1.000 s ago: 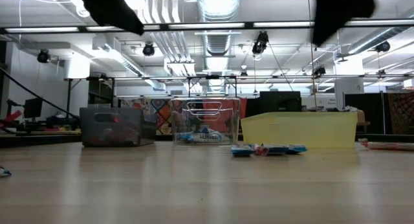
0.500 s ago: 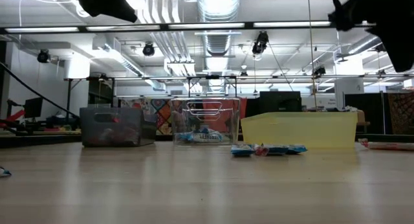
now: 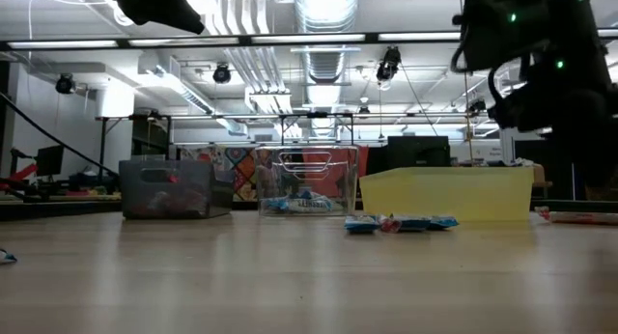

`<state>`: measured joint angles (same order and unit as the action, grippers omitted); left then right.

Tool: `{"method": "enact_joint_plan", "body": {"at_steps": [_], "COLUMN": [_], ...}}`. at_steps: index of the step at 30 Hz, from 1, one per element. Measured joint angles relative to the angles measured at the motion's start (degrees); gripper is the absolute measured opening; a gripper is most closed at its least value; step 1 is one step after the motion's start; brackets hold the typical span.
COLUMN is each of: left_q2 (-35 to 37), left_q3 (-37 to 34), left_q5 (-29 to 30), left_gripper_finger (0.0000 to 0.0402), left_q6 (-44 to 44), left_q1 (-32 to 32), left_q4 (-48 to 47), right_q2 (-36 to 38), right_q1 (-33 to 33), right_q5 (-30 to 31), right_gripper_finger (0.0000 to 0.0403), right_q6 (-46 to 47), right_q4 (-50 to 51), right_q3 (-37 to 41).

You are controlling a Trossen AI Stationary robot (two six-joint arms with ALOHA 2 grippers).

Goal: Sort candy
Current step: Put the white-red candy into the yellow bin

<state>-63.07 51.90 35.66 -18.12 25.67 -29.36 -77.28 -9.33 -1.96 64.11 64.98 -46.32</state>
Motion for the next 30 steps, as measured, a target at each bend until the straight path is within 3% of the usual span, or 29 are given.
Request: {"method": "enact_joint_plan", "body": {"at_steps": [17, 30], "left_q2": [0.0, 0.0], "left_q3": [-0.1, -0.1], "left_q5": [0.0, 0.0], "left_gripper_finger": [0.01, 0.01], "left_q6": [0.9, 0.9], "left_q1": [0.0, 0.0], "left_q4": [0.0, 0.0], "right_q2": [-0.8, -0.6], "right_q1": [1.5, 1.5], "right_q5": [0.4, 0.2], "right_gripper_finger": [0.0132, 0.0019], "right_q6": [-3.7, -5.1], "right_q4": [-13.6, -17.0], "right_q3": [8.5, 10.0]}}
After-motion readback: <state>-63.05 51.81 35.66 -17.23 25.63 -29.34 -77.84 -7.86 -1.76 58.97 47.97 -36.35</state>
